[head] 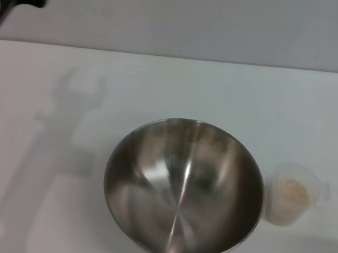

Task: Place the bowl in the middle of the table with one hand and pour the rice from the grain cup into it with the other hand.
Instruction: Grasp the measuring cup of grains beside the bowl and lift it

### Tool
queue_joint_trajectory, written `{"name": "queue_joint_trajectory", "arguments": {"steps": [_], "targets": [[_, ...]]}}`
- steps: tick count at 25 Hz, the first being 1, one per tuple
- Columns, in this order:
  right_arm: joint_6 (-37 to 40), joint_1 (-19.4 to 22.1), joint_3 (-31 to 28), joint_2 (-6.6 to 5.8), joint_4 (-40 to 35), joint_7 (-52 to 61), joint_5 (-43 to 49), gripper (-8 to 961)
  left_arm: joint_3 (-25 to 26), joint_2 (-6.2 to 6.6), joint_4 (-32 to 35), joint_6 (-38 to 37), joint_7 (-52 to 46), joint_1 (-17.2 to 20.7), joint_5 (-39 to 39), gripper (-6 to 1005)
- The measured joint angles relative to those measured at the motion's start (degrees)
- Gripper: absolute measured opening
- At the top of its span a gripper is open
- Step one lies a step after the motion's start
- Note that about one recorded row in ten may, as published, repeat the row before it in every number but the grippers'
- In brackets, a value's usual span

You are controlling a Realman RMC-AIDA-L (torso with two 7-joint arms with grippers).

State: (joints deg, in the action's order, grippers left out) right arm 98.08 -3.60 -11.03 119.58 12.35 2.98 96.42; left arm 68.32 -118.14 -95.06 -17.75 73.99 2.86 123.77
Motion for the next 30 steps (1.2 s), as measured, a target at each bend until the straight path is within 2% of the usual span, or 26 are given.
{"name": "queue_joint_trajectory", "arguments": {"steps": [1, 4, 5, 7, 8, 9, 11, 12, 15, 16, 20, 25, 30], "targets": [[0.0, 0.0, 0.0, 0.0, 0.0, 0.0, 0.0, 810, 0.0, 0.0, 0.0, 0.0, 0.0, 0.0, 0.0, 817], [0.04, 0.74, 3.38, -0.07, -0.79, -0.08, 0.0, 810, -4.77, 0.01, 6.83, -15.76, -3.27, 0.22, 4.79, 816], [0.06, 1.18, 5.42, -0.07, -1.39, -0.12, 0.01, 810, -6.5, -0.06, 12.52, -24.82, -8.46, -0.08, 7.96, 816], [0.07, 1.45, 6.36, -0.06, -1.57, -0.12, 0.0, 810, -6.5, -0.06, 12.52, -24.82, -8.46, -0.08, 7.96, 815], [0.04, 1.73, 7.29, -0.06, -1.66, -0.14, 0.0, 810, -7.13, -0.13, 19.48, -33.69, -16.65, -0.72, 11.23, 815], [-0.07, 1.95, 8.0, -0.06, -1.79, -0.17, 0.0, 810, -7.29, -0.17, 24.48, -38.28, -22.48, -1.14, 12.89, 815], [-0.71, 2.15, 9.21, -0.08, -2.3, -0.2, 0.0, 810, -7.22, -0.17, 31.24, -43.48, -30.63, -2.0, 14.39, 814], [-1.19, 2.19, 9.75, -0.07, -2.56, -0.21, 0.0, 810, -7.22, -0.17, 31.24, -43.48, -30.63, -2.0, 14.39, 814], [-4.19, 1.99, 10.71, -0.01, -2.84, -0.23, -0.03, 810, -7.0, -0.4, 47.4, -51.97, -44.34, -5.64, 14.93, 813], [-4.19, 1.99, 10.71, -0.01, -2.84, -0.23, -0.03, 810, -7.0, -0.4, 47.4, -51.97, -44.34, -5.64, 14.93, 812], [-8.28, 0.88, 10.77, -0.04, -2.86, -0.26, -0.05, 810, -6.78, -0.54, 55.23, -54.01, -51.73, -7.03, 14.74, 809], [-10.81, -0.23, 10.87, -0.01, -2.82, -0.26, -0.05, 811, -6.31, -0.46, 59.79, -55.4, -57.7, -7.6, 14.75, 805], [-12.86, -1.48, 10.86, -0.01, -2.71, -0.27, -0.1, 811, -6.44, -0.51, 61.86, -56.33, -58.87, -7.98, 14.77, 805]]}}
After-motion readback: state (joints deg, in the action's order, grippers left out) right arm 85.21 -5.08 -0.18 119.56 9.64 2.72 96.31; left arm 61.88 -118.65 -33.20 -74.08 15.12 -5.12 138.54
